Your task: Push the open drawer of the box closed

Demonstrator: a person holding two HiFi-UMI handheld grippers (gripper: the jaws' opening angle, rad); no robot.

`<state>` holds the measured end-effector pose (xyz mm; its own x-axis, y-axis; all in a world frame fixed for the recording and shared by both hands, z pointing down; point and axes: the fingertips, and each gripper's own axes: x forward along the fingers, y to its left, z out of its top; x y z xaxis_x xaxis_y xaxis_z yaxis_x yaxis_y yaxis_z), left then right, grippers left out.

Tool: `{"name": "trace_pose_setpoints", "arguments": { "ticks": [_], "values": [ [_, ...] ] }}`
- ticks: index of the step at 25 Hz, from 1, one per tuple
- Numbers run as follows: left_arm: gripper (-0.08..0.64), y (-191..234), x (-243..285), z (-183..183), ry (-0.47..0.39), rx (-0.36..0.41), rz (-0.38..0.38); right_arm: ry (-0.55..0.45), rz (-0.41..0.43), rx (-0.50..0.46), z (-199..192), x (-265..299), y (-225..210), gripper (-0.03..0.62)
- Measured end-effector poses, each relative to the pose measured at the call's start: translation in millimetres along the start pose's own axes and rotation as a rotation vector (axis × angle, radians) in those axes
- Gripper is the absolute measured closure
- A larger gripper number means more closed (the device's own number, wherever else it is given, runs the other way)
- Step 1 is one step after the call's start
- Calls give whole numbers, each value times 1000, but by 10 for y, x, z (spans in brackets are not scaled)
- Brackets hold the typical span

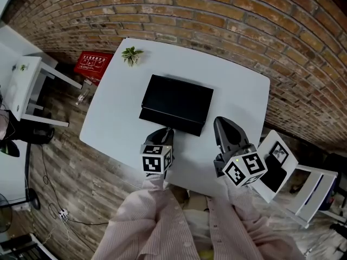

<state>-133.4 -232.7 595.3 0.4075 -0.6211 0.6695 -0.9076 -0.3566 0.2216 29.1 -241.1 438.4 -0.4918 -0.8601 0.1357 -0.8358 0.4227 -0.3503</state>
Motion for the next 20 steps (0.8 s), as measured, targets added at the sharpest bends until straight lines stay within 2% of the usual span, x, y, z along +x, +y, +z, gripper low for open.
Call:
{"name": "trace_pose_setpoints", "arguments": {
  "ticks": [20],
  "values": [
    [495, 0, 151, 140, -3, 5, -18, 1, -41, -3, -9, -8, -76, 589]
  ]
}}
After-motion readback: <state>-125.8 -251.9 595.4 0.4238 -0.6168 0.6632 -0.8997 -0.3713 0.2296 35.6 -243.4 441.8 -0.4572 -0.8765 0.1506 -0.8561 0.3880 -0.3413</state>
